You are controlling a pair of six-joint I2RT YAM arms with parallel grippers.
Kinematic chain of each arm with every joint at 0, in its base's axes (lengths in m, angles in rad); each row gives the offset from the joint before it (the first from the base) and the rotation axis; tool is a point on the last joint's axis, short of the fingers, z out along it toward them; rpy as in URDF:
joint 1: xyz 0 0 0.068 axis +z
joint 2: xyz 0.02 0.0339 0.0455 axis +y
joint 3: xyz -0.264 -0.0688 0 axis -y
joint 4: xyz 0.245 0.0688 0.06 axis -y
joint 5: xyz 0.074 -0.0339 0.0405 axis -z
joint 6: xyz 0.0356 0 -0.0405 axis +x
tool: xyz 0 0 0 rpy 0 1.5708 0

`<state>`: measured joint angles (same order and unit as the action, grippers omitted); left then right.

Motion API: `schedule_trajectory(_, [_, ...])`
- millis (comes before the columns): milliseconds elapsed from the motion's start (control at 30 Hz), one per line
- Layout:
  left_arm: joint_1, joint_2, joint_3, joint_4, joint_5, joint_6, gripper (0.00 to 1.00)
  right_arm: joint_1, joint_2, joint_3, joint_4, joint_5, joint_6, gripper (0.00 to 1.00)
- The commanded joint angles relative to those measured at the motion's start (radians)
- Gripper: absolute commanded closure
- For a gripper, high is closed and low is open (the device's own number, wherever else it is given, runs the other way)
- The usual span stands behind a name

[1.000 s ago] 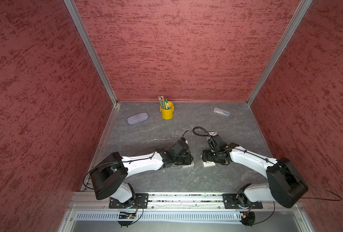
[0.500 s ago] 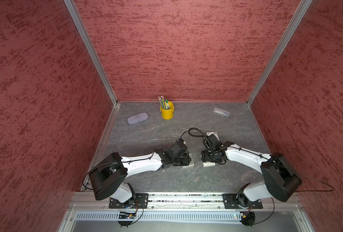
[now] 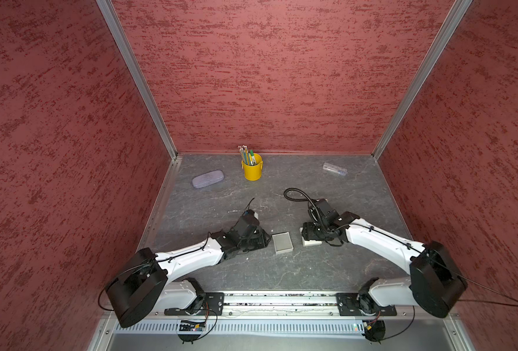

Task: Take the necklace out of the lift-off lid jewelry box
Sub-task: Pick up the lid from the center of the board, then close the lid on the jewelry box.

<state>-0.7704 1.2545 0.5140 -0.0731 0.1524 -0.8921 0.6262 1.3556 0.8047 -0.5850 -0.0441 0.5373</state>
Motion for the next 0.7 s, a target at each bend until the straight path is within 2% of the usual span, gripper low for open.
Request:
schedule_trajectory(0, [0.037, -0.021, -0.054, 0.104, 0.082, -0.048, 0.64, 0.040, -0.024, 0.018, 0.075, -0.023, 0.055, 0.32])
schedule_trajectory(300, [0.039, 0.056, -0.095, 0.267, 0.151, -0.100, 0.67, 0.144, 0.076, 0.062, 0.168, -0.043, 0.093, 0.32])
schedule_trajectory(667, [0.016, 0.117, -0.095, 0.331, 0.156, -0.129, 0.69, 0.168, 0.141, 0.072, 0.200, -0.068, 0.090, 0.32])
